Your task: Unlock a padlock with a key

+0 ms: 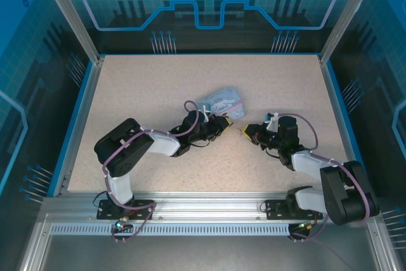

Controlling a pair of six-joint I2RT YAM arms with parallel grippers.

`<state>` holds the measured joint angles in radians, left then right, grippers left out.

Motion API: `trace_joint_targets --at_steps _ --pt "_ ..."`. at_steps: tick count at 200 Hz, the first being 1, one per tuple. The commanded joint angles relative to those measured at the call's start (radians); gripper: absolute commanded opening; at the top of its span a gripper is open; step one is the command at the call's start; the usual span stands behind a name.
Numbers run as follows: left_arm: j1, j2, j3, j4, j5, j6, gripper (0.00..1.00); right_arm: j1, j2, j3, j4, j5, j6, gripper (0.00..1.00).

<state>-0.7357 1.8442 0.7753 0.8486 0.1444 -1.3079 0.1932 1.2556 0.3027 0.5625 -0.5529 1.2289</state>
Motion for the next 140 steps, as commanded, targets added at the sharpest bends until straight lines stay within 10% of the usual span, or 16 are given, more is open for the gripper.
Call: trace_joint_targets --at_steps 1,140 --pt "0.004 -0.019 -0.008 0.092 -0.036 -0.045 0.0 0.02 0.008 0.001 0.085 0.031 0.046 0.0" --pt "0.003 -0.05 -0.021 0.153 -0.121 -0.104 0.0 0.12 0.051 0.043 0.145 0.194 0.17 0.0"
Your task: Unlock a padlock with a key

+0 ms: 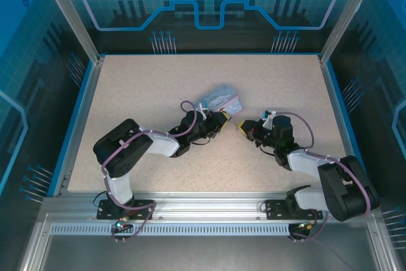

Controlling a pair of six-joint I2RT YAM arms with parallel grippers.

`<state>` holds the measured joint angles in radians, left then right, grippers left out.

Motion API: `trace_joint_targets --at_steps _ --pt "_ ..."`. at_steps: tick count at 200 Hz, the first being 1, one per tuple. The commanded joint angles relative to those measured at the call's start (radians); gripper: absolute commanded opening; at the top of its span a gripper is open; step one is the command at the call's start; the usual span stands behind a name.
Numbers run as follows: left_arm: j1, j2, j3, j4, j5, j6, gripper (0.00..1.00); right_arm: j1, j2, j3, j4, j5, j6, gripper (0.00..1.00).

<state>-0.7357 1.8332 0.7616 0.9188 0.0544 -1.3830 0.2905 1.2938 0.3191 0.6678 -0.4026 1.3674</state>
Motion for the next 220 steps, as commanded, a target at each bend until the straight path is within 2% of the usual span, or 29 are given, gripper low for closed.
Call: trace_joint_targets --at_steps 1,220 --pt "0.003 -0.04 -0.007 0.083 -0.032 -0.028 0.0 0.023 0.013 0.027 0.04 0.044 0.031 0.0" --pt "0.004 -0.051 -0.003 0.075 -0.036 -0.026 0.0 0.058 0.056 0.081 0.057 0.078 0.055 0.0"
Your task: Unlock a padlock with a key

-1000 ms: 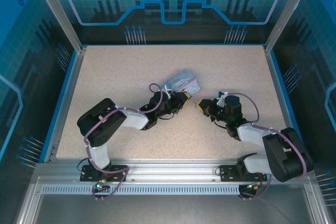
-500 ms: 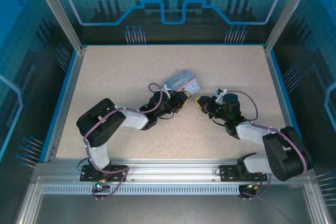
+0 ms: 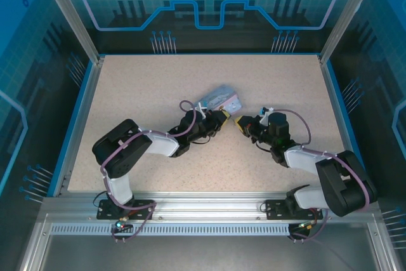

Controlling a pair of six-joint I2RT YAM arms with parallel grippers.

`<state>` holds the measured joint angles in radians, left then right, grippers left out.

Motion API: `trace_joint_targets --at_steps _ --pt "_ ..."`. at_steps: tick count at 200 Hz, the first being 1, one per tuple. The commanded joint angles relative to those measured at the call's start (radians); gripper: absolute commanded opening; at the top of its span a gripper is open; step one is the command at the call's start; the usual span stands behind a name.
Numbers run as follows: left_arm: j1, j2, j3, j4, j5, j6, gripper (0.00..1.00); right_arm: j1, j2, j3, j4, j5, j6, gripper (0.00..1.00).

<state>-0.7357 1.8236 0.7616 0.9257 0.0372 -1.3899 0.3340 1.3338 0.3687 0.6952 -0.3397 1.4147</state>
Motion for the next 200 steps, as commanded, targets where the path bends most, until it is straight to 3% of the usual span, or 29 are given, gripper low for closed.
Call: trace_joint_targets --at_steps 1,115,200 --pt "0.004 -0.042 -0.003 0.068 -0.018 -0.018 0.0 0.014 0.017 0.031 0.029 0.016 0.008 0.0" --pt "0.001 -0.041 -0.005 0.073 -0.021 -0.025 0.0 0.016 0.023 0.049 0.03 0.016 0.007 0.0" --pt "-0.005 -0.038 0.005 0.117 -0.032 -0.063 0.0 0.019 0.092 0.042 0.207 0.018 0.023 0.0"
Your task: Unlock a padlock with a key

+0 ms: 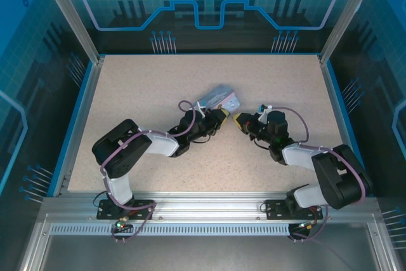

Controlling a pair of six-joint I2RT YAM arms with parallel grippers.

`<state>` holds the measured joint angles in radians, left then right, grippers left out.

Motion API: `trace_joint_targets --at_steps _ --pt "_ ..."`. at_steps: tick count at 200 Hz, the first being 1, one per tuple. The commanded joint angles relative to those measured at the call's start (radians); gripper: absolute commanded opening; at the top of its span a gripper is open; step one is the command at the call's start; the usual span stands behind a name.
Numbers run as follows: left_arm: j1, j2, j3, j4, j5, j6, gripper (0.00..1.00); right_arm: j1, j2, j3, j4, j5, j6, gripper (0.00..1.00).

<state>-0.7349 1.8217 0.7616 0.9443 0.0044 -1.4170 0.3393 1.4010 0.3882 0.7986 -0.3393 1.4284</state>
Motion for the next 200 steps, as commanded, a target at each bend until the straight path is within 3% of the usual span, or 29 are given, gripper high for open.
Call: trace_joint_targets --at_steps 1,103,200 --pt "-0.007 -0.036 0.005 0.099 0.001 -0.037 0.0 0.013 0.026 0.024 0.106 0.017 0.01 0.0" --pt "-0.008 -0.026 0.011 0.133 0.004 -0.069 0.0 0.016 0.136 0.058 0.235 0.013 0.064 0.0" --pt "-0.029 0.009 0.035 0.123 0.024 -0.074 0.0 0.059 0.192 0.149 0.177 0.017 0.055 0.0"
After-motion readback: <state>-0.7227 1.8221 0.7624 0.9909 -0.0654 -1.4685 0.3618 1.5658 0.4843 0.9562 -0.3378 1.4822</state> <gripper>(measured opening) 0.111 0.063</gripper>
